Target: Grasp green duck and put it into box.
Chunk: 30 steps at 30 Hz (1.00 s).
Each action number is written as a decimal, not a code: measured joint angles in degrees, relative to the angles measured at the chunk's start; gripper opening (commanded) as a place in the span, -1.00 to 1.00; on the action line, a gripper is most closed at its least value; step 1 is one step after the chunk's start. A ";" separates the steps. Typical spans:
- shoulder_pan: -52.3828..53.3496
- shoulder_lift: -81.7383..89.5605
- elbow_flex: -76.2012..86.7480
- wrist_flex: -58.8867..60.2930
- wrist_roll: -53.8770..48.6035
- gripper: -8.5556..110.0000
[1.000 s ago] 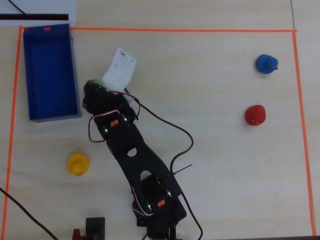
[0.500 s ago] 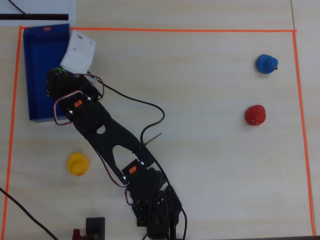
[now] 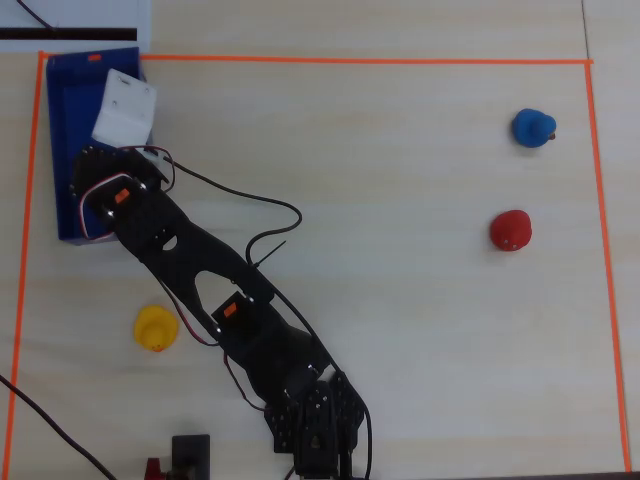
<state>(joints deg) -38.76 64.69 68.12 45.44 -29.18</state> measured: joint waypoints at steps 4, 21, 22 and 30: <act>-0.53 -1.41 0.00 0.18 -2.90 -0.37; 16.44 34.19 20.04 8.79 -15.29 -0.86; 17.93 38.94 23.73 8.35 -16.87 -0.86; 32.34 73.92 64.07 -2.99 -31.03 -0.86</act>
<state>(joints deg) -6.42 138.60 132.19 42.45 -60.21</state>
